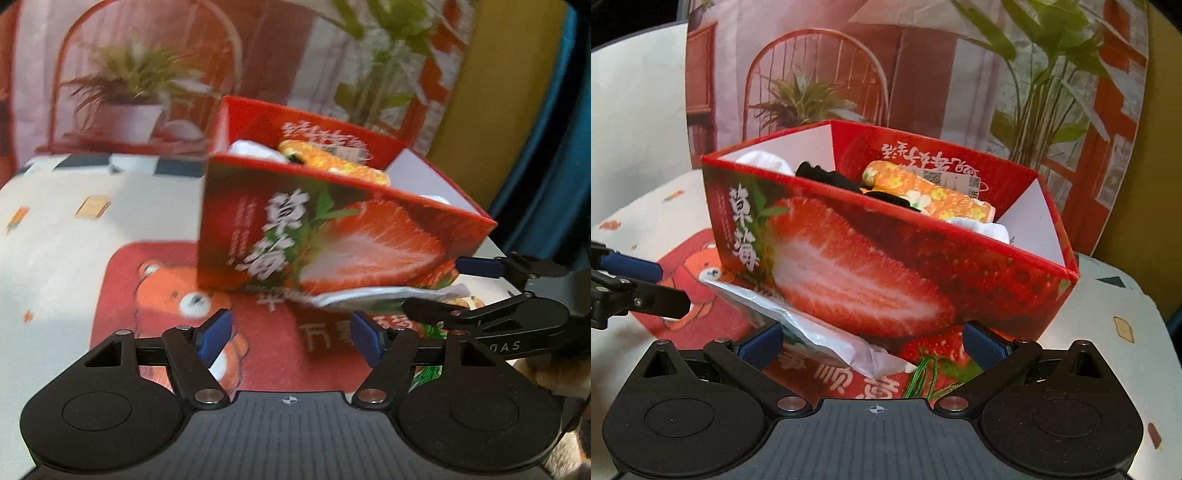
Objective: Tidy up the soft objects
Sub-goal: 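Grasp the white packet with the left gripper while the right gripper grasps its tassel, then lift the white packet with both grippers and carry it over the red box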
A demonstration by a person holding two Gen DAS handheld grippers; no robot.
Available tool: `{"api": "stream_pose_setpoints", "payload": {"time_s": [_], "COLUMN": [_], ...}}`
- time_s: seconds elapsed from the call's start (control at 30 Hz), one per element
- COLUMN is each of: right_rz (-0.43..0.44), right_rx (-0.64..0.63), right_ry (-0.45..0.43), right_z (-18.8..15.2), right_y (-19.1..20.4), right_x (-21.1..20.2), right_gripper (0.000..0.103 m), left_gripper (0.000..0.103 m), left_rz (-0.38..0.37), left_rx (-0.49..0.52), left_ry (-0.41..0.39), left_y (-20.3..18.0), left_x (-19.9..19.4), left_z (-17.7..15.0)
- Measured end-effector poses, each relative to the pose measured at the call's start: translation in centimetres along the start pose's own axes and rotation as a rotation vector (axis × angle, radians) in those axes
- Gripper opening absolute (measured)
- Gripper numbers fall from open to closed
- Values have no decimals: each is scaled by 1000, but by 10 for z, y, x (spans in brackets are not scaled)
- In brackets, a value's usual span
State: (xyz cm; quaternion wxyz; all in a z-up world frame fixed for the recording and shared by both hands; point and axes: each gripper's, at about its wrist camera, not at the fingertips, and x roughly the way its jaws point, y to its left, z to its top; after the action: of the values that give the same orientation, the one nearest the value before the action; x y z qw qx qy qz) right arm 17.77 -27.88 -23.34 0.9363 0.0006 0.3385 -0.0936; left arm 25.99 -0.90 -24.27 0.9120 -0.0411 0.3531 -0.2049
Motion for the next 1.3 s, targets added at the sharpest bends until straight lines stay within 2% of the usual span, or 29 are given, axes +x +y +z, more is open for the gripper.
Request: {"api": "stream_pose_setpoints", "payload": {"time_s": [0.13, 0.27, 0.47, 0.63, 0.73, 0.9, 1.13, 1.2, 1.27, 1.3], "right_rz": [21, 44, 96, 141, 148, 161, 175, 171, 153, 142], "right_rx": [23, 30, 52, 53, 67, 97, 40, 21, 3, -5], "right_ry": [0, -5, -19, -34, -41, -41, -24, -21, -19, -16], "right_z": [-2, -3, -3, -2, -1, -2, -7, -7, -7, -8], "right_y": [-4, -6, -12, -14, -19, -28, -31, -31, -30, -30], "right_x": [1, 0, 0, -3, -3, -2, 0, 4, 7, 9], "right_gripper": [101, 93, 78, 63, 62, 60, 60, 55, 40, 35], "left_gripper": [62, 52, 52, 52, 51, 42, 39, 39, 39, 40], "left_rz": [-25, -84, -112, -140, -153, -176, -187, -187, -192, -196], "left_rx": [114, 126, 169, 256, 280, 313, 267, 261, 249, 239], "left_ry": [-16, 9, 24, 20, 12, -3, -18, -15, -11, -8], "left_y": [-11, -10, -13, -22, -25, -31, -25, -25, -23, -22], "left_x": [14, 27, 40, 49, 52, 60, 64, 65, 67, 67], "left_z": [8, 9, 10, 16, 19, 20, 25, 25, 25, 25]}}
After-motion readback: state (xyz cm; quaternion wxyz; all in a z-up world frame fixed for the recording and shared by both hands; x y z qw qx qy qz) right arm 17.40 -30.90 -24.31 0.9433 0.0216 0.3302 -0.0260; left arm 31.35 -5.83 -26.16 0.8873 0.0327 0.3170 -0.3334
